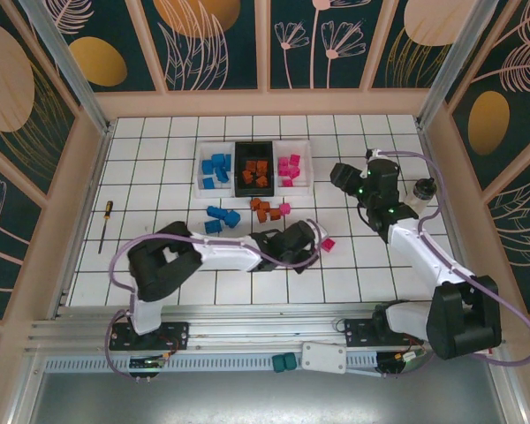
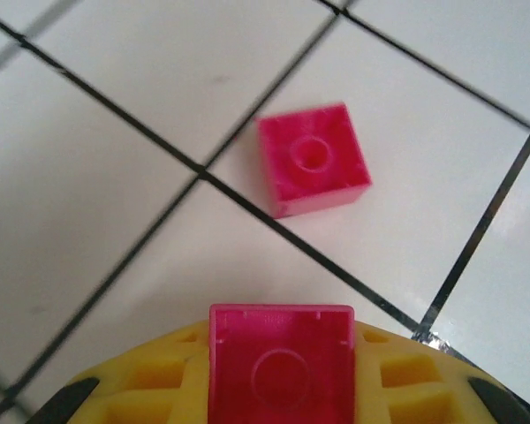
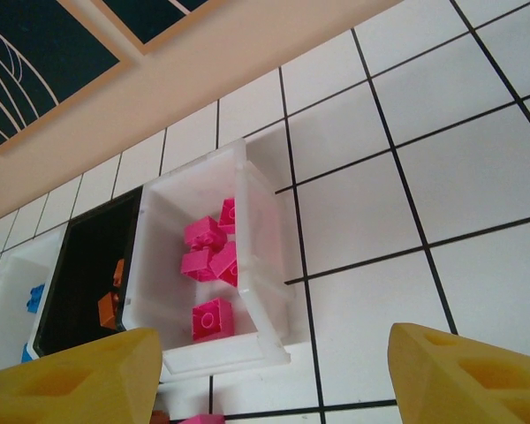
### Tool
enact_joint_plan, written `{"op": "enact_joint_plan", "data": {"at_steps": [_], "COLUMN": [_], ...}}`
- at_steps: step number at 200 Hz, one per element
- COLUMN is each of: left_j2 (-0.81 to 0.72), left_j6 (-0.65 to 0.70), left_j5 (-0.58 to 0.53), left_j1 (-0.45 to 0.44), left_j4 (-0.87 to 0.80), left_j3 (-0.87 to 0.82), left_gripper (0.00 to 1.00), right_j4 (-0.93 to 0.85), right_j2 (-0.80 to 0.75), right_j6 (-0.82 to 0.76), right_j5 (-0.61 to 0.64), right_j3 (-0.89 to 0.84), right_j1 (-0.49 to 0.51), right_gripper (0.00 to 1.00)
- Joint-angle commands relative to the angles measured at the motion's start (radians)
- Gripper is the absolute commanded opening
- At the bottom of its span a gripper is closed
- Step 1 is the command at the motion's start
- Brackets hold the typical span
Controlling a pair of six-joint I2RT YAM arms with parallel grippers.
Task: Sort the legos into containers by color
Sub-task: Pick up the lego from the center of the table, then place the lego in the container, then pick up the lego from the center of the table.
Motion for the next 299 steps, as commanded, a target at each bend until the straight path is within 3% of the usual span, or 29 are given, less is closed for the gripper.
{"op": "enact_joint_plan", "data": {"at_steps": [1,54,79,111,139,177,224,258,299], "left_j2": [-0.123,-0.046,0.073,0.213,0.287,0.331,0.171,-0.036,-0.314], "left_j6": [-0.087,-0.248,-0.262,-0.300,-0.321,-0.315,-0.329,-0.364,-0.407], "left_j5": [0.026,0.036,0.073,0.022,0.025,0.042,0.091,0.135,0.123], "left_j1": [0.105,0.309,0.332,0.357,0.389,0.397,0.397,0.396,0.392], "left_j4": [0.111,0.107,0.049,-0.082,-0.121,-0.158,-0.084,0.048,0.177], "left_j3": [-0.043,0.119,0.284,0.493,0.594,0.710,0.636,0.403,0.042], "left_gripper": [0.12,0.10,0.11,0.13,0.22,0.55,0.80,0.98,0.99], "right_j4": [0.026,0.035,0.027,0.009,-0.007,-0.039,-0.066,-0.086,-0.111], "right_j2": [-0.038,-0.053,-0.064,-0.088,-0.121,-0.158,-0.156,-0.120,-0.018], "right_j6": [0.014,0.020,0.018,0.014,0.014,0.012,0.018,0.028,0.036], "right_j5": [-0.001,-0.014,-0.018,-0.015,-0.016,-0.018,-0.017,0.007,0.065], "right_j3": [-0.037,-0.108,-0.131,-0.167,-0.209,-0.247,-0.281,-0.293,-0.297], "right_j1": [-0.008,-0.006,-0.004,0.006,0.020,0.050,0.092,0.145,0.231], "right_gripper": [0.69,0.69,0.69,0.69,0.69,0.70,0.70,0.71,0.71]}}
